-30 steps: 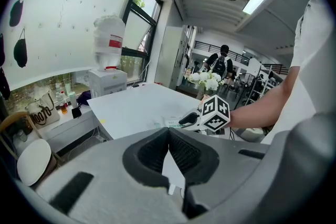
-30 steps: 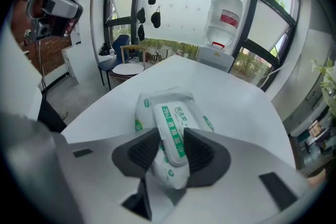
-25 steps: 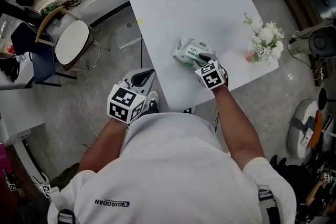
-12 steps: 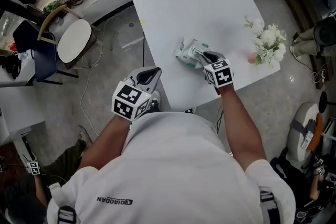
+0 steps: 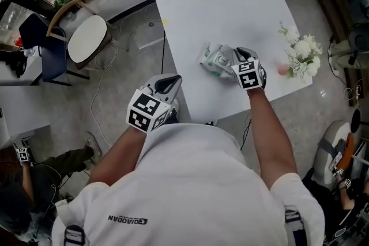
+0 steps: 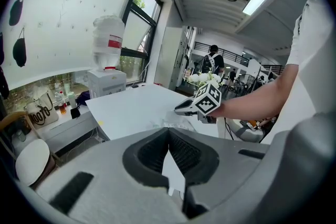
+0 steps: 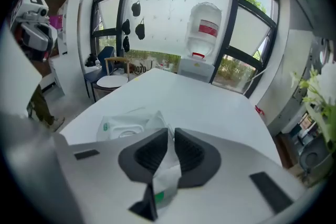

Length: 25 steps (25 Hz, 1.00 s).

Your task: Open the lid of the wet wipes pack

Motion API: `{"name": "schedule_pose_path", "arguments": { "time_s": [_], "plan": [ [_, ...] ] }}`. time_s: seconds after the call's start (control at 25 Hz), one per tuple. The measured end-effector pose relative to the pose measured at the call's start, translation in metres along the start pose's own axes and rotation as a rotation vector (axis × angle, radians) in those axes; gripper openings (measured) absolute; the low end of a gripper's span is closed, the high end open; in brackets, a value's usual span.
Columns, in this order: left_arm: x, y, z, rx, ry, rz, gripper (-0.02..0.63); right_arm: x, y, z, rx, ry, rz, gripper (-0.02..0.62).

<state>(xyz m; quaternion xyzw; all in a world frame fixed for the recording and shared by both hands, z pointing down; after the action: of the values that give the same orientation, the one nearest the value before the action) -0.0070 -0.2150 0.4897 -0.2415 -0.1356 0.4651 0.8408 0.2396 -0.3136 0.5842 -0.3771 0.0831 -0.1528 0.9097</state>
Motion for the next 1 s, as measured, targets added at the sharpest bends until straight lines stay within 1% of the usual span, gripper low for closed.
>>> {"name": "schedule_pose_path", "arguments": {
  "time_s": [0.08, 0.24, 0.44, 0.56, 0.72, 0.84, 1.0],
  "plan": [
    [-0.001, 0.001, 0.002, -0.004, 0.005, -0.002, 0.0, 0.006, -0.01, -0.002, -0.018, 0.026, 0.012, 0.052],
    [0.002, 0.001, 0.005, -0.009, 0.012, -0.003, 0.0, 0.017, -0.031, 0.001, -0.075, 0.029, 0.009, 0.063],
    [0.001, 0.0, 0.01, -0.016, 0.023, -0.008, 0.0, 0.018, -0.057, 0.013, -0.16, 0.05, -0.026, 0.057],
    [0.001, 0.001, 0.011, -0.02, 0.03, -0.011, 0.0, 0.017, -0.064, 0.019, -0.19, 0.039, -0.035, 0.043],
    [0.0, 0.0, 0.01, -0.021, 0.035, -0.01, 0.0, 0.018, -0.065, 0.019, -0.195, 0.025, -0.034, 0.038],
    [-0.001, -0.002, 0.008, -0.019, 0.031, -0.004, 0.0, 0.019, -0.061, 0.015, -0.188, 0.027, -0.031, 0.054],
    [-0.002, -0.005, 0.004, -0.007, 0.015, 0.009, 0.0, 0.015, -0.041, 0.006, -0.133, 0.012, -0.018, 0.057]
  ]
}}
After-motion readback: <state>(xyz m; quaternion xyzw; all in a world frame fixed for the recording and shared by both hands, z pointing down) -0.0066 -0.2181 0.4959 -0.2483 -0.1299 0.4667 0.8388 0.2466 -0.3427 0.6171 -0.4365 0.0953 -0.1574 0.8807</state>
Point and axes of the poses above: the fingertips, and each gripper's own axes: y backward along the fingers, x to its right, z out of its underside, the point moved 4 cm from there along y, backward along the fingers, and after that the axes turned 15 degrees about -y, right-handed, at the moved point
